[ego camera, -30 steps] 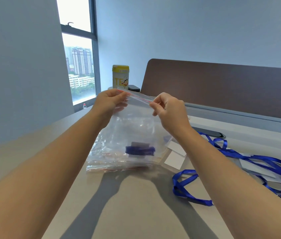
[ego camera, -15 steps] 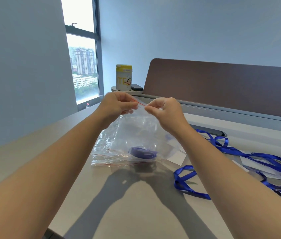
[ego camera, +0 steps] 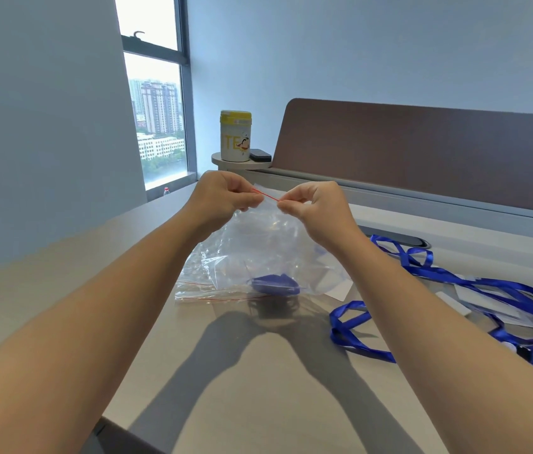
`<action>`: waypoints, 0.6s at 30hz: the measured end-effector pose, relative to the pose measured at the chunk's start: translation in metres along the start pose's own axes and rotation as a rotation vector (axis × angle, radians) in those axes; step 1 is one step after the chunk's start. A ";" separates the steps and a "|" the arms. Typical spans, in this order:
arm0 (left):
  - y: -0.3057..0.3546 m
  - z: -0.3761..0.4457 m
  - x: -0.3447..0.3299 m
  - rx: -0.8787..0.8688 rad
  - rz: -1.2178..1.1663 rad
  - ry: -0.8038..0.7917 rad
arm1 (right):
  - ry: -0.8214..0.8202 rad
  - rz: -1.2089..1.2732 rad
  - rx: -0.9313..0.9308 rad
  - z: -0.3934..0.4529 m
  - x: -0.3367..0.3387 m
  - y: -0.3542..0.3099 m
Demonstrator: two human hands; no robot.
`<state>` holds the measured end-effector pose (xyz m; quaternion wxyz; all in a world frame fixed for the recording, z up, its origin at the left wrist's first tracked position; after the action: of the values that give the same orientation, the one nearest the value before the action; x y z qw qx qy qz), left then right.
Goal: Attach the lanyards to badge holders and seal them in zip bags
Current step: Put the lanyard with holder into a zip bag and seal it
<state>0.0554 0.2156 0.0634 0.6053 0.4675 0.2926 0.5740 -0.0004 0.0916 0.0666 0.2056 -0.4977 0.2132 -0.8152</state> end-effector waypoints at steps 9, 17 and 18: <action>-0.004 -0.001 -0.007 -0.049 0.043 0.002 | -0.010 -0.059 0.027 0.000 -0.010 -0.006; -0.012 -0.001 -0.010 -0.005 0.041 -0.071 | 0.003 -0.131 0.056 0.000 -0.015 -0.007; -0.012 -0.002 -0.010 -0.003 0.037 -0.079 | 0.003 -0.140 0.061 0.000 -0.016 -0.007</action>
<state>0.0575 0.2077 0.0499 0.6062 0.4942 0.2591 0.5667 0.0058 0.1060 0.0592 0.1628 -0.5036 0.1533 -0.8345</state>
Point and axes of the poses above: each hand's wrist, its own z-axis towards the middle knuckle, its own x-axis out of the back of the hand, y = z × x, the point moved 9 cm from there along z, towards the middle knuckle, and after that the axes turned 15 degrees about -z, right-handed, at the moved point
